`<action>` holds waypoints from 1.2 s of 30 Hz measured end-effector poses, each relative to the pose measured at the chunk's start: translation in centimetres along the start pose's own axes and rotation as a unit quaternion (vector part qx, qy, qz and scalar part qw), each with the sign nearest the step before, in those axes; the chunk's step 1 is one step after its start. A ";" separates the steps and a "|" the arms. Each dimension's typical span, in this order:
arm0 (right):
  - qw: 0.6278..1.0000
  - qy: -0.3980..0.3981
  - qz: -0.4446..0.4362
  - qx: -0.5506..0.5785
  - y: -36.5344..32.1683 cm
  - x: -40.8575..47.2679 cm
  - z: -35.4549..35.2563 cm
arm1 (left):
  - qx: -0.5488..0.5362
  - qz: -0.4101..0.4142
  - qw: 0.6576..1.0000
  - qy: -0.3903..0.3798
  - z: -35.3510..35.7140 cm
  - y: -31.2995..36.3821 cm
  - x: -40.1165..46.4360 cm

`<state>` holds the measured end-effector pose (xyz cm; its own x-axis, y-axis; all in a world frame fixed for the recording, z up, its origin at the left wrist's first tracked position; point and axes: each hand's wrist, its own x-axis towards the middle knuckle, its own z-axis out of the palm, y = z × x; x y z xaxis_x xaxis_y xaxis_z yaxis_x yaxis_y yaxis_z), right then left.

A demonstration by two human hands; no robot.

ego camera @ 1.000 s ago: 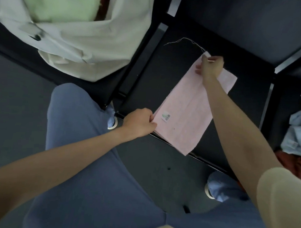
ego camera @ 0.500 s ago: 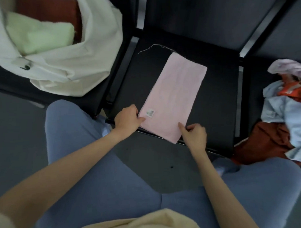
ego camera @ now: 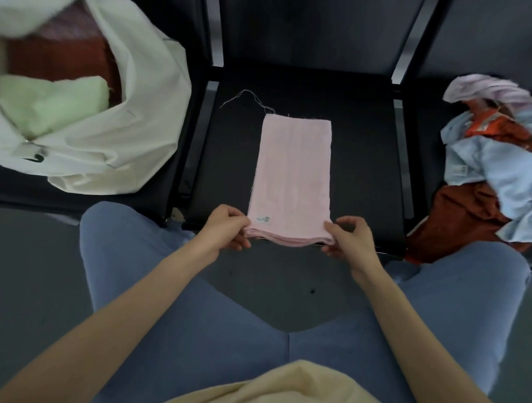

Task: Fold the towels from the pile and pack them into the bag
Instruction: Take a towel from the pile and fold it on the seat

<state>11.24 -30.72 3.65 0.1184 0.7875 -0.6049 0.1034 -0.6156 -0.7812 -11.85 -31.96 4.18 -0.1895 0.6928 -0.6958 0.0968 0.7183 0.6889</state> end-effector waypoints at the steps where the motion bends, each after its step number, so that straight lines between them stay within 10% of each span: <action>1: 0.999 -0.012 0.009 0.046 -0.5 0.0 -0.3 | -0.029 0.008 1.000 0.003 0.0 0.4 0.0; 10: 0.907 -0.059 0.118 0.399 -6.0 4.5 1.0 | -0.339 0.002 0.941 -0.022 1.1 6.2 4.3; 17: 0.903 -0.012 0.137 0.407 -6.9 6.7 3.2 | -0.290 -0.002 0.956 0.032 3.2 5.8 8.4; 21: 0.977 0.018 0.031 0.208 -5.5 7.2 3.5 | -0.029 0.196 0.979 0.038 2.4 4.3 8.3; 23: 0.995 0.024 -0.091 -0.022 -4.6 6.7 3.2 | 0.180 0.321 0.929 0.031 1.4 3.2 8.0; 28: 0.826 -0.105 -0.286 -0.475 -2.4 6.2 1.6 | 0.526 0.458 0.716 -0.015 -0.4 1.3 8.3; 31: 0.729 -0.080 -0.308 -0.606 -1.3 7.0 1.5 | 0.533 0.478 0.698 -0.014 -0.7 0.7 8.6; 36: 0.728 -0.007 -0.369 -0.578 -0.7 7.3 1.3 | 0.509 0.448 0.735 -0.016 -0.5 0.7 8.2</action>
<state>10.77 -24.54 -0.42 -0.4002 0.9116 -0.0944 0.8963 0.3679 -0.2474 -13.87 -25.80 -0.88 0.4168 0.9062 -0.0718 0.8532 -0.3627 0.3747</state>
